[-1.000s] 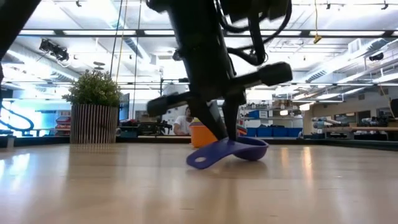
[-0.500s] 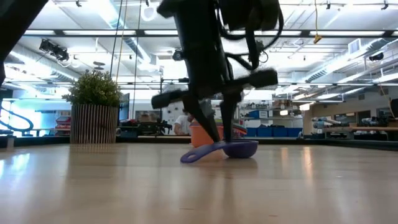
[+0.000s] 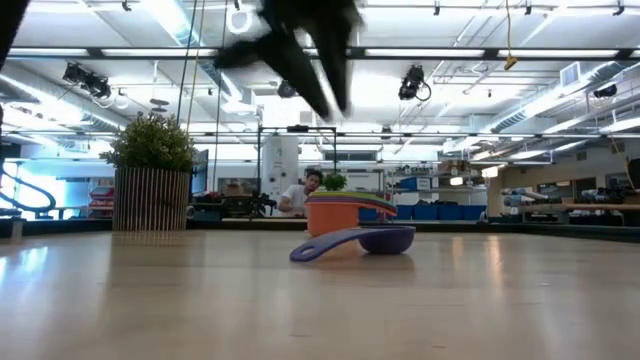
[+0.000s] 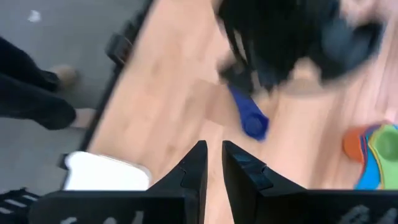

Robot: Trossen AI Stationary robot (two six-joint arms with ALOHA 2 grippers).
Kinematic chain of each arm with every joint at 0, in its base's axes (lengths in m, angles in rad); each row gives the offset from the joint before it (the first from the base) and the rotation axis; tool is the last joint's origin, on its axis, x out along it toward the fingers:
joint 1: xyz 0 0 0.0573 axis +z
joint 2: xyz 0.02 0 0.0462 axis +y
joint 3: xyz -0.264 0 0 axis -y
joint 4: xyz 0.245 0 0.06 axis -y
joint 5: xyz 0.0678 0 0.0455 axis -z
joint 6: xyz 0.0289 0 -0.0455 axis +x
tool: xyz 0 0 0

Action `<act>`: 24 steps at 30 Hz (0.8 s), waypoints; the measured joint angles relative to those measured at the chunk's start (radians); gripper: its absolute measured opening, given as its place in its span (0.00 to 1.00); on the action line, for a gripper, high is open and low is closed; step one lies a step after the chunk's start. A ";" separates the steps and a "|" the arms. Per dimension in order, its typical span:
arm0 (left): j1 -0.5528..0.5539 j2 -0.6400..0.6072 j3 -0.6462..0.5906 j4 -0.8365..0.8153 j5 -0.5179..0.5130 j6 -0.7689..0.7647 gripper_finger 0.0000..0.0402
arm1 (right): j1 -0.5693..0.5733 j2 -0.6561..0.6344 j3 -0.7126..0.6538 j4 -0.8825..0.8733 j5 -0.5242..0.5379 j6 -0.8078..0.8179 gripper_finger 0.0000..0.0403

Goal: Nest measuring cups in basket
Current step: Stack the dark blue measuring cup on top of the green measuring cup

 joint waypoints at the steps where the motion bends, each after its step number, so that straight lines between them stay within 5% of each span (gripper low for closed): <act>1: -0.016 -0.022 0.000 -0.025 -0.006 -0.001 0.22 | -0.008 0.000 -0.022 -0.001 0.001 -0.006 0.14; 12: -0.225 -0.203 0.000 -0.186 -0.158 -0.142 0.22 | -0.099 0.002 -0.319 0.242 0.039 -0.165 0.14; 24: -0.317 -0.232 0.001 -0.223 -0.170 -0.319 0.22 | -0.187 0.004 -0.552 0.483 -0.035 -0.261 0.25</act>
